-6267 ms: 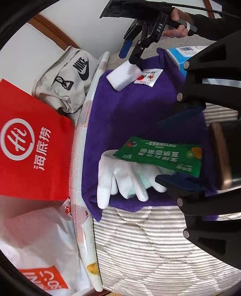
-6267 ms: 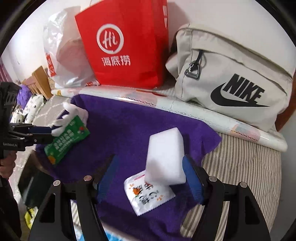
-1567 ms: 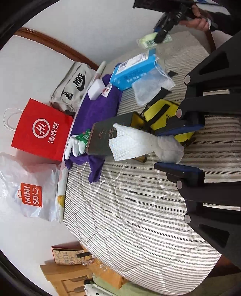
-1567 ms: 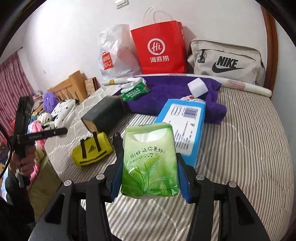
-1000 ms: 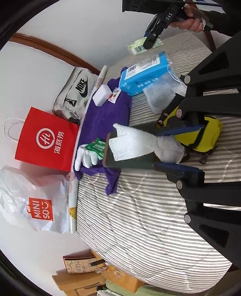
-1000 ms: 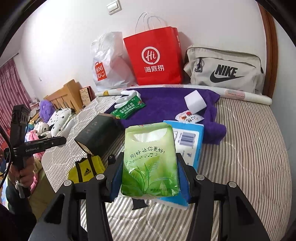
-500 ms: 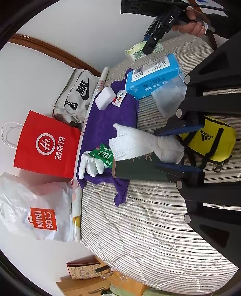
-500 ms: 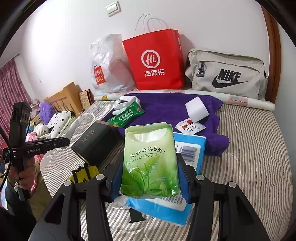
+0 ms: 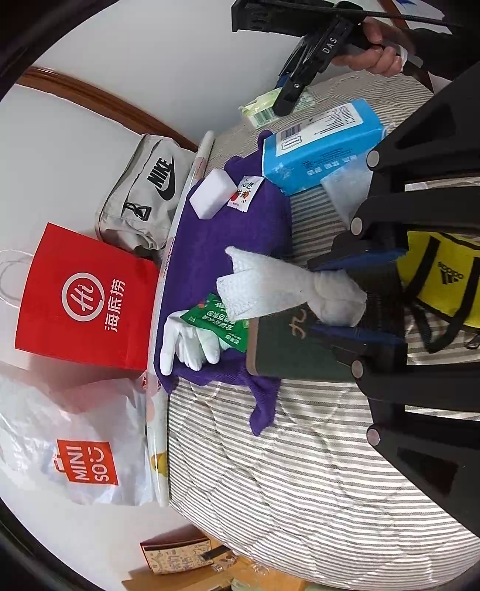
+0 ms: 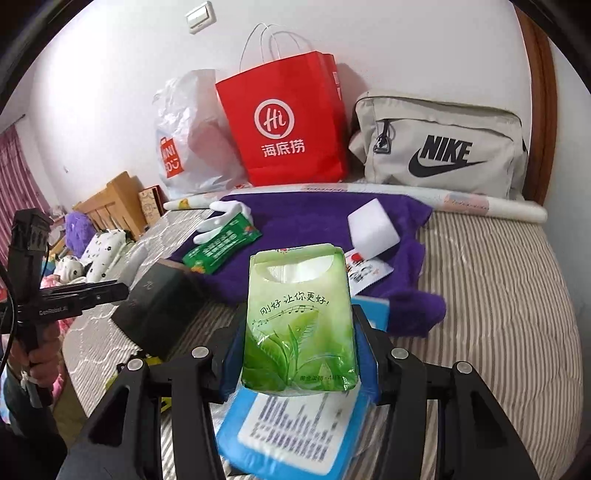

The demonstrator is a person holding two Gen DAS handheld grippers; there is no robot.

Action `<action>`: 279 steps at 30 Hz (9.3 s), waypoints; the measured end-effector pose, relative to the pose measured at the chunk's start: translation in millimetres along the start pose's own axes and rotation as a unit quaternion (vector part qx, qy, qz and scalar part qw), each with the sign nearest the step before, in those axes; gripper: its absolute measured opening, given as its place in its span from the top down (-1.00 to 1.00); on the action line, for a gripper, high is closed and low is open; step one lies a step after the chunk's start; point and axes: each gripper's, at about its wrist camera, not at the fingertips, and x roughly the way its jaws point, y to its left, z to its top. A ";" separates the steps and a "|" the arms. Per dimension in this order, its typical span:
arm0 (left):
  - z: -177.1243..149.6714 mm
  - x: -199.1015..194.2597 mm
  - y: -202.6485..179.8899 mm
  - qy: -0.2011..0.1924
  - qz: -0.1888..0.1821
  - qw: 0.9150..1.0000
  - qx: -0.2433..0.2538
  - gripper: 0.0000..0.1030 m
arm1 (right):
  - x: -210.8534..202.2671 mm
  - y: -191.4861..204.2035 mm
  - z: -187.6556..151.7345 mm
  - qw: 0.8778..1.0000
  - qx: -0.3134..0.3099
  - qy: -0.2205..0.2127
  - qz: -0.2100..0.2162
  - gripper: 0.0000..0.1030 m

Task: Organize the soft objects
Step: 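Carry the tissue pack onto the towel and open the right tool while the left tool releases the mesh cloth, then grasp the yellow adidas pouch with the left tool while the right tool moves toward the black strap, then grasp the black strap with the right tool while the left tool lifts the yellow pouch, then carry the black strap with the right tool while the left tool carries the pouch toward the towel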

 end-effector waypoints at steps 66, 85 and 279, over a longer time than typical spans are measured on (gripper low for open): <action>104.8 155.4 2.0 0.146 -0.007 0.989 0.004 0.34 | 157.6 -37.0 67.5 0.982 -0.072 0.174 -0.027 -0.08; 92.1 78.5 -5.8 0.096 0.012 0.995 0.019 0.03 | 78.6 -8.3 69.8 0.993 -0.057 0.098 -0.010 -0.36; -80.0 -69.9 12.9 0.019 0.038 0.999 -0.010 -0.17 | -78.6 70.8 -97.6 0.997 -0.074 0.030 -0.009 0.57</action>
